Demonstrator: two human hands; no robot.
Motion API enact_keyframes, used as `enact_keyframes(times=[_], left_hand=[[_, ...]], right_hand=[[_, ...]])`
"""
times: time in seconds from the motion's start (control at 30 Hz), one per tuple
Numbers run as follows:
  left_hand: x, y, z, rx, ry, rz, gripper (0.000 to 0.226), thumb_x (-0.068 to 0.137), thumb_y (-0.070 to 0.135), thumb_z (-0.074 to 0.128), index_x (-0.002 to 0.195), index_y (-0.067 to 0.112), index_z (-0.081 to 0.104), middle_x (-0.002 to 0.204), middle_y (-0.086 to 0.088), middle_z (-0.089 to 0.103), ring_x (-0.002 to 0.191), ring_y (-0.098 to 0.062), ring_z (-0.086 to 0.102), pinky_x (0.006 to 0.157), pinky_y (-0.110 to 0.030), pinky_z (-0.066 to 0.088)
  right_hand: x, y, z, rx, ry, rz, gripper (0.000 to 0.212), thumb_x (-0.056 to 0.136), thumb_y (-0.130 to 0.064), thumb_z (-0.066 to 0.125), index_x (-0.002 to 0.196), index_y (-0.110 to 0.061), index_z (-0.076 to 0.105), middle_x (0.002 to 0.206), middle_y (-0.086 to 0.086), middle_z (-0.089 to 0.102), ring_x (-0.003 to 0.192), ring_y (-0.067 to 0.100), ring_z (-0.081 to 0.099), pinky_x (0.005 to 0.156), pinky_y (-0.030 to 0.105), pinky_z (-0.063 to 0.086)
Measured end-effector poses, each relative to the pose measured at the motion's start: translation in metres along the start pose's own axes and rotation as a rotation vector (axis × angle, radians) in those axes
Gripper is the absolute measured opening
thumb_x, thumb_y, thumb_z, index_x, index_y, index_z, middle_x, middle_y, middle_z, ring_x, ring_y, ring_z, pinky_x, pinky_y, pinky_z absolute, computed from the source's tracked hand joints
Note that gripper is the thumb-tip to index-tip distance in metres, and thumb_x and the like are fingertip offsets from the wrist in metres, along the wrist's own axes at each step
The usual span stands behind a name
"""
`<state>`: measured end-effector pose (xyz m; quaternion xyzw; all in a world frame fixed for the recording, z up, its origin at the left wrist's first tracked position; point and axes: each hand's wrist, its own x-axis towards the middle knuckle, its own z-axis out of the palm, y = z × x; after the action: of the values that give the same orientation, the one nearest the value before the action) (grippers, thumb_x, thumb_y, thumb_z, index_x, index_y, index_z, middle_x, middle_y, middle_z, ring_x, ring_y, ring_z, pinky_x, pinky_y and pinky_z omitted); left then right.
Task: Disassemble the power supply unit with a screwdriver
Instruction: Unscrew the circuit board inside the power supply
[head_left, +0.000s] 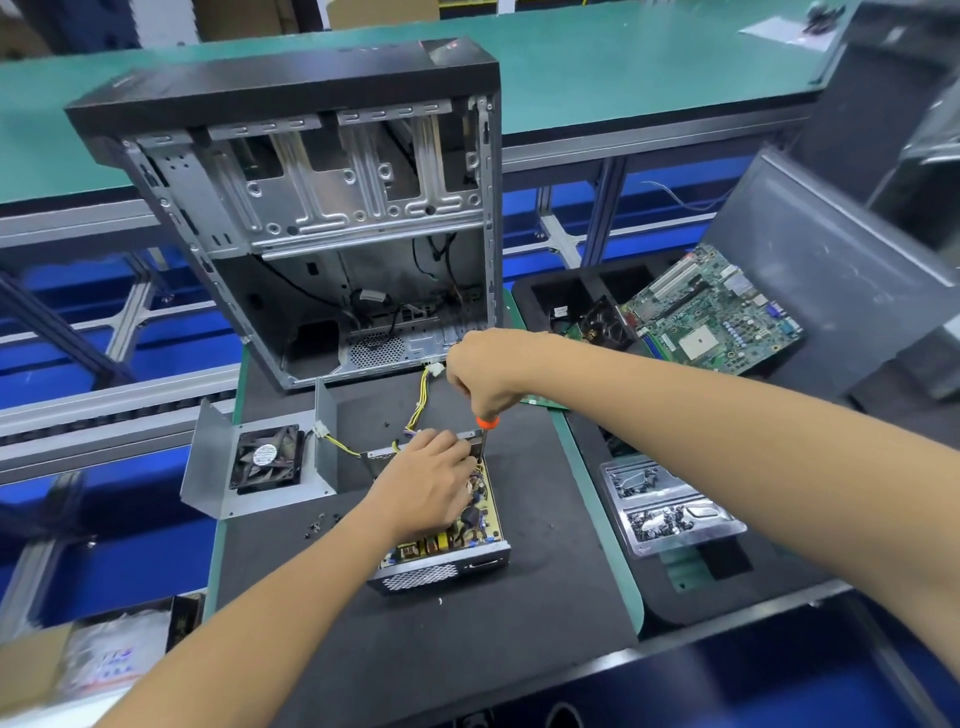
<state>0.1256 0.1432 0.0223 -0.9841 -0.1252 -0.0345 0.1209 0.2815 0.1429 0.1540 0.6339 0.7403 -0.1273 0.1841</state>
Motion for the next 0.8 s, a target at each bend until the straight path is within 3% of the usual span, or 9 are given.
enact_keyframes(times=[0.13, 0.3, 0.37, 0.47, 0.53, 0.63, 0.67, 0.73, 0.8], left_hand=[[0.0012, 0.002, 0.001, -0.001, -0.001, -0.035, 0.02, 0.073, 0.027, 0.044, 0.071, 0.015, 0.06, 0.075, -0.001, 0.055, 0.072, -0.024, 0.05, 0.073, -0.034, 0.032], [0.0006, 0.0036, 0.0, 0.003, -0.048, -0.059, 0.023, 0.073, 0.028, 0.043, 0.074, 0.016, 0.063, 0.078, -0.001, 0.057, 0.074, -0.024, 0.052, 0.076, -0.035, 0.033], [0.0003, 0.004, -0.0019, 0.005, -0.056, -0.056, 0.023, 0.073, 0.027, 0.042, 0.073, 0.015, 0.062, 0.077, -0.001, 0.056, 0.073, -0.024, 0.051, 0.076, -0.034, 0.033], [0.0016, 0.004, -0.0052, 0.03, -0.085, -0.033, 0.022, 0.072, 0.026, 0.041, 0.07, 0.015, 0.059, 0.075, -0.002, 0.054, 0.071, -0.024, 0.05, 0.073, -0.034, 0.031], [0.0027, 0.0036, -0.0065, 0.054, -0.112, -0.008, 0.021, 0.072, 0.027, 0.04, 0.069, 0.016, 0.059, 0.074, -0.002, 0.053, 0.07, -0.024, 0.05, 0.071, -0.035, 0.03], [0.004, 0.002, -0.0067, 0.069, -0.129, 0.012, 0.021, 0.072, 0.027, 0.041, 0.07, 0.016, 0.059, 0.074, -0.002, 0.052, 0.07, -0.024, 0.048, 0.071, -0.036, 0.029], [0.004, 0.0022, -0.0068, 0.066, -0.13, 0.007, 0.021, 0.072, 0.028, 0.041, 0.07, 0.016, 0.058, 0.074, -0.002, 0.051, 0.07, -0.024, 0.048, 0.071, -0.037, 0.029], [0.0039, 0.0024, -0.0068, 0.058, -0.135, -0.007, 0.021, 0.073, 0.028, 0.041, 0.071, 0.016, 0.058, 0.075, -0.002, 0.052, 0.071, -0.024, 0.047, 0.071, -0.037, 0.029], [0.0034, 0.003, -0.0055, 0.05, -0.135, -0.02, 0.022, 0.073, 0.028, 0.041, 0.073, 0.016, 0.06, 0.076, -0.003, 0.053, 0.072, -0.025, 0.047, 0.071, -0.037, 0.031]], right_hand=[[0.003, 0.0, 0.003, -0.024, -0.024, -0.05, 0.015, 0.067, -0.01, 0.071, 0.074, -0.013, 0.058, 0.069, 0.004, 0.049, 0.064, 0.021, 0.043, 0.049, 0.024, 0.031], [0.0025, -0.0044, 0.0045, -0.055, -0.042, 0.028, 0.027, 0.087, -0.013, 0.051, 0.061, -0.008, 0.048, 0.051, 0.007, 0.055, 0.04, 0.016, 0.056, 0.047, 0.025, 0.042], [0.0022, -0.0076, 0.0027, -0.092, -0.065, 0.014, 0.029, 0.082, -0.004, 0.05, 0.055, -0.008, 0.044, 0.051, 0.009, 0.054, 0.048, 0.019, 0.055, 0.049, 0.029, 0.043], [0.0016, -0.0058, 0.0015, -0.125, -0.009, -0.015, 0.019, 0.077, -0.008, 0.059, 0.061, -0.009, 0.047, 0.059, 0.007, 0.05, 0.054, 0.021, 0.046, 0.044, 0.025, 0.032], [0.0001, -0.0044, -0.0018, -0.113, 0.007, -0.053, 0.006, 0.073, -0.012, 0.066, 0.075, -0.007, 0.065, 0.074, 0.011, 0.064, 0.063, 0.022, 0.051, 0.047, 0.022, 0.033], [0.0009, -0.0039, -0.0011, -0.076, -0.021, -0.057, 0.02, 0.071, -0.015, 0.071, 0.09, -0.008, 0.071, 0.087, 0.007, 0.073, 0.078, 0.021, 0.064, 0.056, 0.023, 0.043], [0.0, -0.0038, -0.0006, -0.051, -0.039, -0.034, 0.017, 0.074, -0.017, 0.07, 0.087, -0.007, 0.068, 0.079, 0.007, 0.073, 0.077, 0.021, 0.068, 0.057, 0.023, 0.045], [-0.0005, -0.0036, 0.0007, 0.016, -0.073, 0.03, 0.02, 0.085, -0.023, 0.061, 0.074, -0.007, 0.058, 0.048, 0.004, 0.065, 0.057, 0.02, 0.069, 0.049, 0.021, 0.044], [-0.0011, -0.0032, 0.0017, 0.024, -0.1, 0.067, 0.029, 0.094, -0.021, 0.047, 0.07, -0.006, 0.053, 0.036, 0.005, 0.057, 0.041, 0.018, 0.062, 0.044, 0.021, 0.04]])
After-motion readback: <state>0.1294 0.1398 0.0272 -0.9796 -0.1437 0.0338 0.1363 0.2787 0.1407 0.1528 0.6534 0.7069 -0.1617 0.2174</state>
